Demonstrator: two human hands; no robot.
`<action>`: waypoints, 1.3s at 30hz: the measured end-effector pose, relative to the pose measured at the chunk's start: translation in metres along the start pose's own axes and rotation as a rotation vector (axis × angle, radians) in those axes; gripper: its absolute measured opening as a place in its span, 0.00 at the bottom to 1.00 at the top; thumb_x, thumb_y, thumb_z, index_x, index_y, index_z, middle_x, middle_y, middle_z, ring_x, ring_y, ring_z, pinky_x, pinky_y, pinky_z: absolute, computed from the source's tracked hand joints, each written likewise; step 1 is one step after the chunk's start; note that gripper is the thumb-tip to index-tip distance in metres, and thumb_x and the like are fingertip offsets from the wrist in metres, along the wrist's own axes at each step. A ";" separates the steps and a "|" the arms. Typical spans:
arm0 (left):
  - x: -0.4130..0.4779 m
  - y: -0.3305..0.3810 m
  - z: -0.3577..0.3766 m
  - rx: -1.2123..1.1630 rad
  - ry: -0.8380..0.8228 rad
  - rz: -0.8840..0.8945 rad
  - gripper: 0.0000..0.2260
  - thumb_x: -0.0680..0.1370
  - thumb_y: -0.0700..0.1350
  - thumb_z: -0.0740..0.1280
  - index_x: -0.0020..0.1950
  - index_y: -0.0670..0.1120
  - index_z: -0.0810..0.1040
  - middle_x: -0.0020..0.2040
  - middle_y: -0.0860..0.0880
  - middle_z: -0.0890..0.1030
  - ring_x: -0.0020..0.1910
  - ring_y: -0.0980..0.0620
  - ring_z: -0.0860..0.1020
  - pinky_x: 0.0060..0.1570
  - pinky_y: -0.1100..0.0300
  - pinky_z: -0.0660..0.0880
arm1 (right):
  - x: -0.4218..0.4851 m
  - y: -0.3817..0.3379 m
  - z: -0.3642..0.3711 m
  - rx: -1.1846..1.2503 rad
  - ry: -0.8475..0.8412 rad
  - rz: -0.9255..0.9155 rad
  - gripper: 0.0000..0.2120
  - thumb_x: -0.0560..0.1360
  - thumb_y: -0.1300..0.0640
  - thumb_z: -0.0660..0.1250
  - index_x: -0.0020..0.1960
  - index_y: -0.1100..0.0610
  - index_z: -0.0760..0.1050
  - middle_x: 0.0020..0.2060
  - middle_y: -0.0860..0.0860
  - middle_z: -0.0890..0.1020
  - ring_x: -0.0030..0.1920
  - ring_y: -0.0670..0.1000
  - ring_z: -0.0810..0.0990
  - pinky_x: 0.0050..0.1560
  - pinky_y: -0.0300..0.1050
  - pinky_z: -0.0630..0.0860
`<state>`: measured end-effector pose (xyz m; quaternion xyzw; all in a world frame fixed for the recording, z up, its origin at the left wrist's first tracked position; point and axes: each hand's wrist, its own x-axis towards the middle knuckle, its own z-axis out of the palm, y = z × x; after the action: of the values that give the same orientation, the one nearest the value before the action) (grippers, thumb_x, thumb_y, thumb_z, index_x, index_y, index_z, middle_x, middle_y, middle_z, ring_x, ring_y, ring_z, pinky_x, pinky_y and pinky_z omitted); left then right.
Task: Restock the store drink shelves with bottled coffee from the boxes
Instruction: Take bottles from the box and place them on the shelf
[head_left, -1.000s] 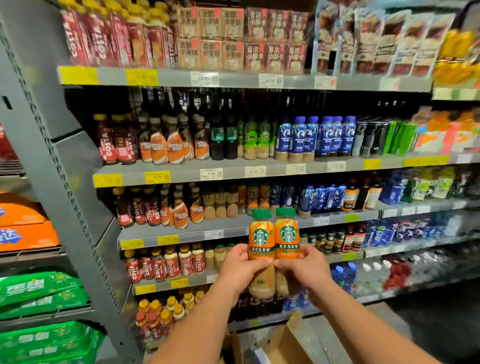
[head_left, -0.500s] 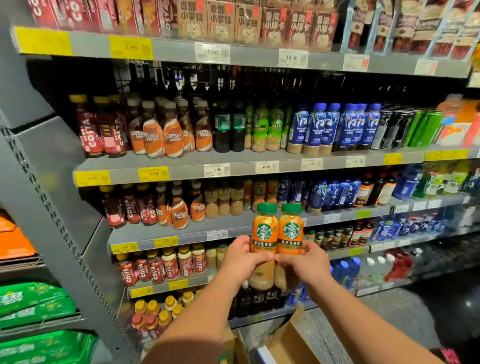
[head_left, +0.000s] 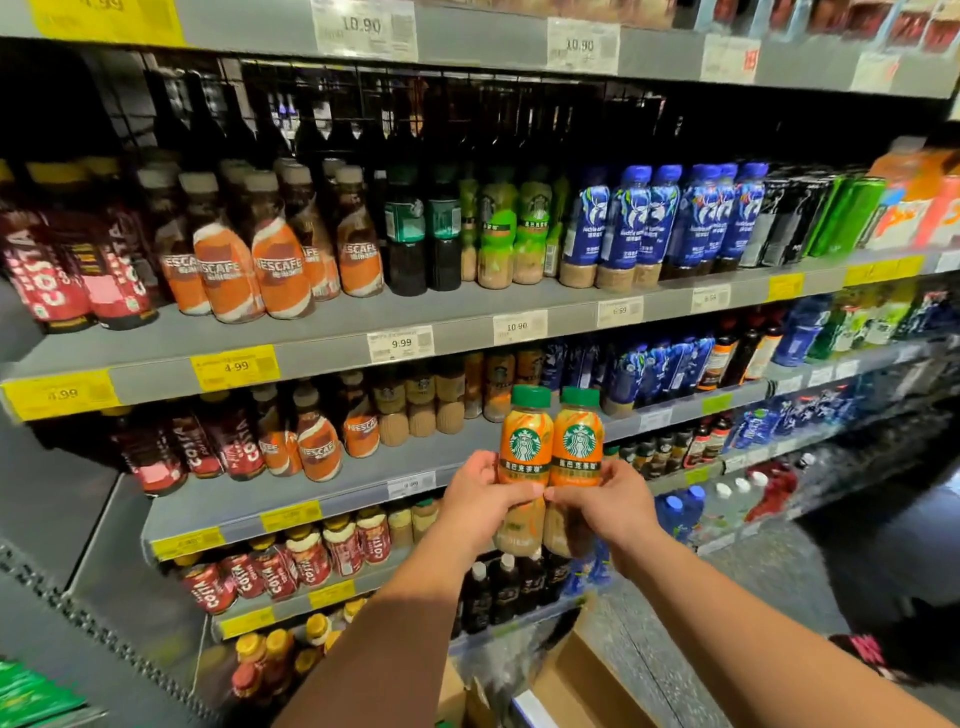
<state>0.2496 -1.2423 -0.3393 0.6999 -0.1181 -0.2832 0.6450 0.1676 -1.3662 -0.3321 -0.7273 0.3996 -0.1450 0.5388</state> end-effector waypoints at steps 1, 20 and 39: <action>0.003 0.001 0.001 0.000 0.008 0.001 0.16 0.70 0.37 0.75 0.51 0.48 0.72 0.46 0.52 0.81 0.45 0.55 0.80 0.46 0.61 0.76 | 0.006 0.000 0.000 -0.007 -0.004 0.001 0.21 0.59 0.58 0.81 0.44 0.53 0.72 0.43 0.52 0.82 0.45 0.54 0.81 0.51 0.55 0.78; 0.072 -0.022 0.125 -0.100 0.367 0.013 0.17 0.69 0.33 0.75 0.46 0.49 0.71 0.44 0.49 0.81 0.45 0.50 0.80 0.49 0.54 0.79 | 0.150 0.040 -0.062 -0.037 -0.357 -0.097 0.25 0.61 0.62 0.80 0.51 0.57 0.69 0.44 0.52 0.80 0.48 0.54 0.80 0.53 0.55 0.78; 0.190 -0.019 0.103 -0.046 0.438 0.136 0.21 0.70 0.30 0.72 0.60 0.41 0.72 0.50 0.48 0.79 0.48 0.52 0.78 0.39 0.72 0.75 | 0.255 0.019 -0.001 0.075 -0.321 -0.235 0.24 0.63 0.66 0.78 0.52 0.56 0.69 0.40 0.47 0.78 0.42 0.49 0.78 0.48 0.50 0.77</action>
<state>0.3434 -1.4264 -0.4053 0.7200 -0.0157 -0.0830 0.6888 0.3215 -1.5571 -0.4043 -0.7622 0.2155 -0.1039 0.6015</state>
